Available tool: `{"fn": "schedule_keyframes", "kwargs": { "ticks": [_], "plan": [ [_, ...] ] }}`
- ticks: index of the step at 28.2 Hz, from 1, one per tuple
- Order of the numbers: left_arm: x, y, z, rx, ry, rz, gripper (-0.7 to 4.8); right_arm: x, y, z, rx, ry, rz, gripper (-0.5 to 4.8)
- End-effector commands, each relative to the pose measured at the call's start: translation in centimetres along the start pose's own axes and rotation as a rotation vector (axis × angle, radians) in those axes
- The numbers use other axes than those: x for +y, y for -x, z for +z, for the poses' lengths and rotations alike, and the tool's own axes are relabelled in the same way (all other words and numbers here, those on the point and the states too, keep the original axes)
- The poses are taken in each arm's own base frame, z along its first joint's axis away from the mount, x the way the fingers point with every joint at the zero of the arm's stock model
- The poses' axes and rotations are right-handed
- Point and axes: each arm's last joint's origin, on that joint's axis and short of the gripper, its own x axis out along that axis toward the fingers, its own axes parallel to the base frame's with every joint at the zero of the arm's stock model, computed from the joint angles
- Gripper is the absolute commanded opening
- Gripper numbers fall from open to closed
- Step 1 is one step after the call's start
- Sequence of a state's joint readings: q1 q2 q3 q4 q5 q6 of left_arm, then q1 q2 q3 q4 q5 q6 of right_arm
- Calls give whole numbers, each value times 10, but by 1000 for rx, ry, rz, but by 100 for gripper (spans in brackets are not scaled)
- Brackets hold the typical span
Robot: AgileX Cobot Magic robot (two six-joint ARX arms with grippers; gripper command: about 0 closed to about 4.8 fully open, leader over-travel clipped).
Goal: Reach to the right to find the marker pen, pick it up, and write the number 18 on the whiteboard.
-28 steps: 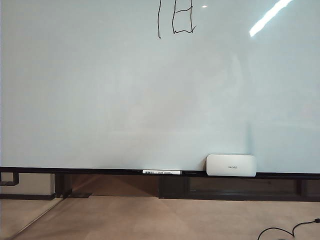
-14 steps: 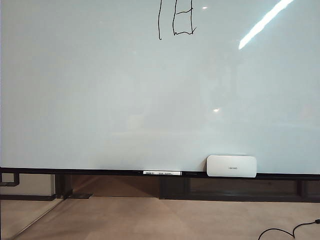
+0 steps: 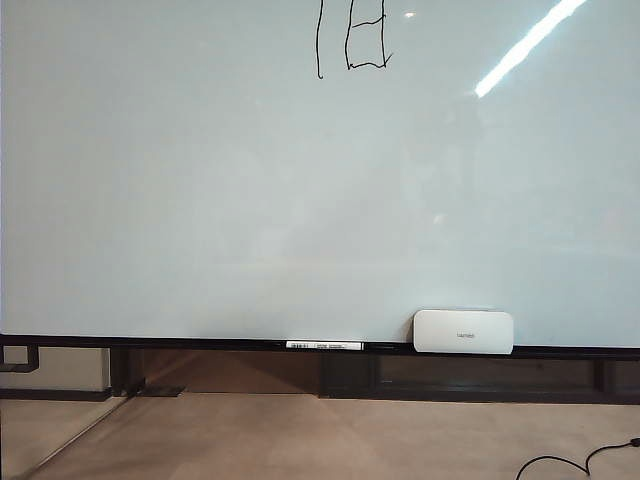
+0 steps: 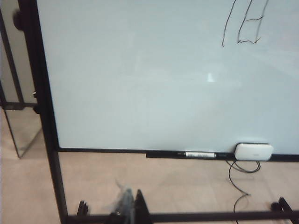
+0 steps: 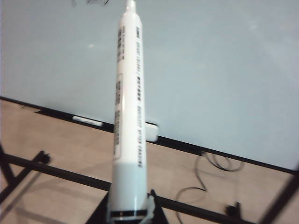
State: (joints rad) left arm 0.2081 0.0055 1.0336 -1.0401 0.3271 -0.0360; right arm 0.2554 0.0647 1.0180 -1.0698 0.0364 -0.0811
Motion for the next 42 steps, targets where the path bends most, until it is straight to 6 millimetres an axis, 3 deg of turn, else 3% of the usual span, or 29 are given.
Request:
{"fn": "schedule_keyframes", "kwargs": {
  "ticks": [1, 11, 25, 29, 42],
  "plan": [
    [8, -23, 0, -86, -17, -14, -5, 3, -30, -3, -72, -28, 54, -1],
    [29, -82, -32, -134, -14, -18, -5, 7, -91, -25, -224, -96, 57, -1],
    [46, -125, -81, -118, 75, 2, -5, 13, -140, -80, -180, -201, 65, -1],
    [48, -131, -93, -90, 84, 5, -5, 15, -150, -97, -150, -261, 76, -1],
    [56, -150, -143, 42, 151, -13, -5, 19, -164, -138, -6, -229, 50, -1]
  ]
}}
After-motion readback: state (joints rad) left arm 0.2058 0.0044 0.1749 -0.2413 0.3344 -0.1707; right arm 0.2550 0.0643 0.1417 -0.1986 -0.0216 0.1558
